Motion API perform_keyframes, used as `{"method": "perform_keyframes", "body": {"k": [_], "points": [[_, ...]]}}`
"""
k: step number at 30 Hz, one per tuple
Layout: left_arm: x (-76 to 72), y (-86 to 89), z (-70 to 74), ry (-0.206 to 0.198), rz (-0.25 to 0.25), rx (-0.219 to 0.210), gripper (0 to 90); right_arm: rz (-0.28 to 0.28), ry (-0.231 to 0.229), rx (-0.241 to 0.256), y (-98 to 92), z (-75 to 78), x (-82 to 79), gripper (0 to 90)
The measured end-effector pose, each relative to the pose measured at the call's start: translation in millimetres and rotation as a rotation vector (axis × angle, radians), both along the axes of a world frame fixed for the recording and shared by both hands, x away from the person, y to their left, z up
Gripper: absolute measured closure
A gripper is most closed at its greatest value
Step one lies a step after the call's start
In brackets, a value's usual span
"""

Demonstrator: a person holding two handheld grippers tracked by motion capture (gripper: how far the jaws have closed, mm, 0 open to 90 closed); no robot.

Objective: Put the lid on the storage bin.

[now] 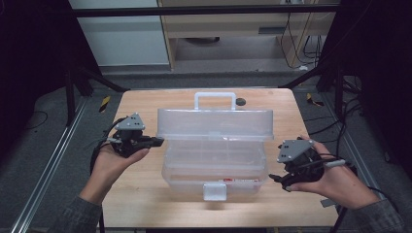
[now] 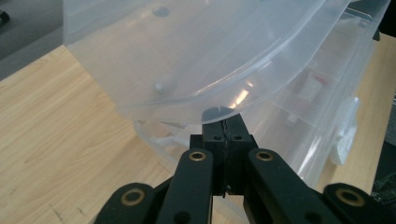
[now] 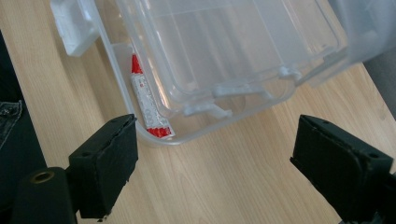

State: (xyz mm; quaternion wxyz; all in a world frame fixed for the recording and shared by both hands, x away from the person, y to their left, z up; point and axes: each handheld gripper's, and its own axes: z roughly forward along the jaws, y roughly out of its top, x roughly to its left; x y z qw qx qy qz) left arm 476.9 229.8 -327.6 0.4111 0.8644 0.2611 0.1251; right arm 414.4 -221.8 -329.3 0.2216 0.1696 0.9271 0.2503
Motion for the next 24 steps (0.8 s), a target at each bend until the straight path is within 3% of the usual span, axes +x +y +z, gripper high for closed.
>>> {"method": "perform_keyframes", "body": {"k": [9,17,24], "points": [[-13.4,1.8,-17.7,0.001,-0.011,0.019,89.9,-0.040,0.003,-0.022,-11.5,-11.8,1.4,13.5],[-19.8,5.5,-29.0,0.002,0.008,0.005,89.9,-0.068,0.008,-0.021,-17.5,-21.2,3.8,13.9],[-23.9,7.1,-38.6,0.003,0.012,0.020,90.0,-0.112,0.004,-0.015,-22.9,-31.4,6.8,14.0]]}}
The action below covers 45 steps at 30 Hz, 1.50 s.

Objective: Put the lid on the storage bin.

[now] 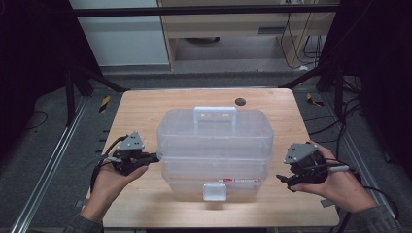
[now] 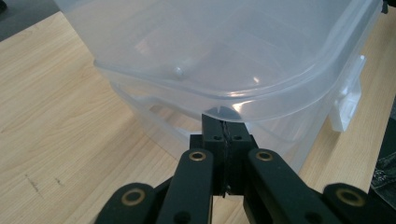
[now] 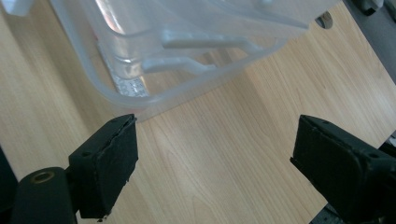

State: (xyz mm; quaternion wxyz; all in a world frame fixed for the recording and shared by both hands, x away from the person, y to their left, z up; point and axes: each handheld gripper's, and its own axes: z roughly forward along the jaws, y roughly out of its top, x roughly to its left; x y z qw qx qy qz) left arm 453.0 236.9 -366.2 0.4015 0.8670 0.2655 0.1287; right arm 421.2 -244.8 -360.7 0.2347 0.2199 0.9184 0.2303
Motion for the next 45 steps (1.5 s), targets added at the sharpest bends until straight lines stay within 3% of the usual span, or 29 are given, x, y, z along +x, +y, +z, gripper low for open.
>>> {"method": "perform_keyframes", "body": {"k": [23,30,33,40,42,45], "points": [[-4.2,1.8,-10.2,0.012,-0.023,0.048,90.0,-0.123,-0.022,0.024,-10.3,-29.2,9.4,14.6],[8.2,21.2,-14.8,-0.006,0.080,0.066,89.9,-0.177,-0.047,0.012,-12.5,-36.5,11.0,18.1],[16.2,25.4,-22.8,-0.025,0.121,0.119,89.6,-0.189,-0.056,0.017,-15.0,-44.5,14.2,20.2],[42.6,36.0,-51.0,0.014,0.191,0.128,84.8,-0.308,-0.058,0.040,-24.9,-69.5,36.6,20.7],[48.8,37.3,-57.1,0.018,0.221,0.134,77.5,-0.335,-0.058,0.045,-29.1,-76.1,45.7,19.2],[57.4,38.5,-65.8,-0.024,0.316,0.167,47.9,-0.378,-0.057,0.075,-34.5,-83.7,58.0,17.0]]}}
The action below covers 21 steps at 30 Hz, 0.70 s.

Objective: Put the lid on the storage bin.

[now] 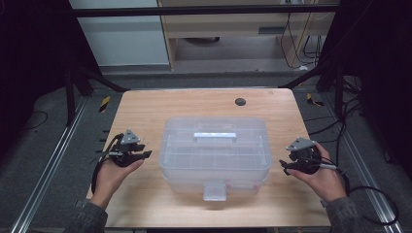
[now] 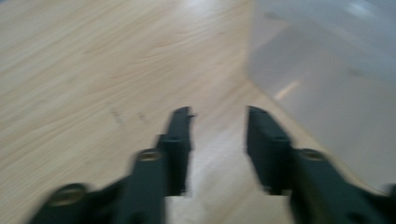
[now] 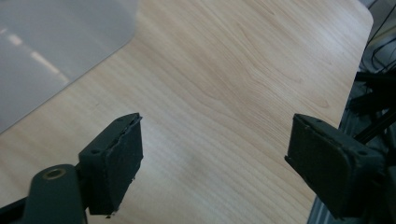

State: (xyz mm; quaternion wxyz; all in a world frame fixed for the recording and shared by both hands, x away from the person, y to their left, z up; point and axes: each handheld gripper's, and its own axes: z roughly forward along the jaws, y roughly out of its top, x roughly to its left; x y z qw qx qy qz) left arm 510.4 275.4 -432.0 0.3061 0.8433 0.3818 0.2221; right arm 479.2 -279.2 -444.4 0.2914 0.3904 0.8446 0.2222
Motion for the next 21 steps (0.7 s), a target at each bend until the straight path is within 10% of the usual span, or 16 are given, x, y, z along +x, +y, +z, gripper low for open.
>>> {"method": "perform_keyframes", "body": {"k": [5,9,21], "points": [[10.5,4.4,-14.6,0.016,0.093,-0.047,17.4,-0.074,-0.018,0.072,-5.4,-11.2,14.7,16.2],[12.8,7.2,-29.1,0.038,0.096,-0.048,12.3,-0.125,0.006,0.171,-6.7,-21.4,23.6,13.0],[15.0,4.1,-59.5,0.071,0.063,-0.064,5.2,-0.158,0.030,0.235,-1.1,-45.4,33.3,7.0]]}}
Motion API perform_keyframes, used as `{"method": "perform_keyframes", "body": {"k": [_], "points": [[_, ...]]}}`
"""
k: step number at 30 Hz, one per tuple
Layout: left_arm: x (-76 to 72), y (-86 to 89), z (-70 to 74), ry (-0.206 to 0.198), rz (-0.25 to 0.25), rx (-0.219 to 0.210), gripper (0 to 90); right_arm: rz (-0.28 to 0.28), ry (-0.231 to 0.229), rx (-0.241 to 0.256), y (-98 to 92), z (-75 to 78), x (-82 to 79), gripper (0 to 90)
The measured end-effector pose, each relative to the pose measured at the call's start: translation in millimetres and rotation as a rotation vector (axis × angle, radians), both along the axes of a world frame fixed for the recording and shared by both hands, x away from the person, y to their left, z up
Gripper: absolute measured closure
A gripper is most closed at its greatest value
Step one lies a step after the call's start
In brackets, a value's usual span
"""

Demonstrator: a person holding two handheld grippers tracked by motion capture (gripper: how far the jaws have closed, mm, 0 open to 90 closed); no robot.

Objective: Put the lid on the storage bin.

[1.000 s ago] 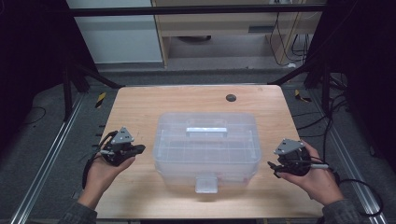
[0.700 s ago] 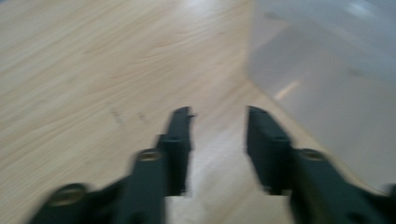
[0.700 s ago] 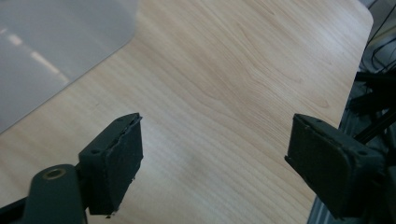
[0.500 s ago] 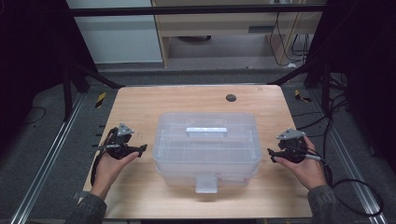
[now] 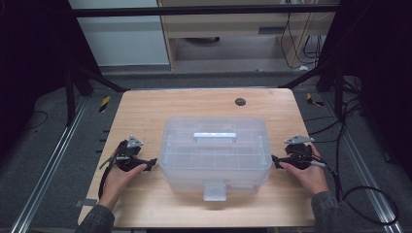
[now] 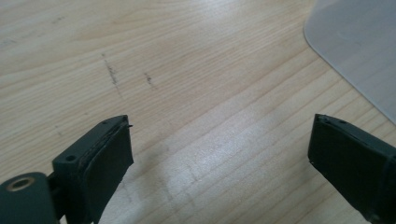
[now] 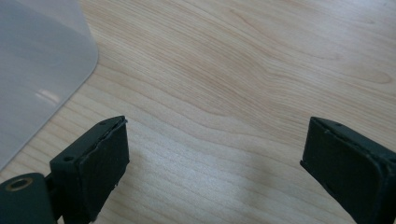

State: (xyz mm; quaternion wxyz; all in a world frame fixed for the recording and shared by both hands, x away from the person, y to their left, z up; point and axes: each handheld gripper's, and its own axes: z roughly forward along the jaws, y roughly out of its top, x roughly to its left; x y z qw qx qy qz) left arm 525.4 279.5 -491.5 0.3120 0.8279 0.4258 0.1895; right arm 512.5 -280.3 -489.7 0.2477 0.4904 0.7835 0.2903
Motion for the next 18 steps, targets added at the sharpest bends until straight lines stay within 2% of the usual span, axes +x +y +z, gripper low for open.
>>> {"method": "perform_keyframes", "body": {"k": [3,5,9,12,18], "points": [[0.9,-0.6,-4.2,0.000,-0.001,-0.003,5.1,-0.009,0.010,0.024,1.1,-3.3,2.4,7.0],[2.6,-1.6,-8.1,0.007,0.012,0.017,5.1,-0.018,0.010,0.025,1.3,-7.0,4.4,7.1],[3.7,3.0,-13.6,-0.006,0.008,-0.035,3.5,-0.047,0.010,0.032,4.2,-15.0,6.7,7.0],[3.0,4.7,-16.4,-0.030,0.009,-0.054,2.0,-0.059,0.005,0.099,4.5,-20.9,6.9,4.5],[3.9,4.6,-16.5,-0.026,0.014,-0.048,0.4,-0.081,0.009,0.107,5.0,-22.7,8.7,0.2]]}}
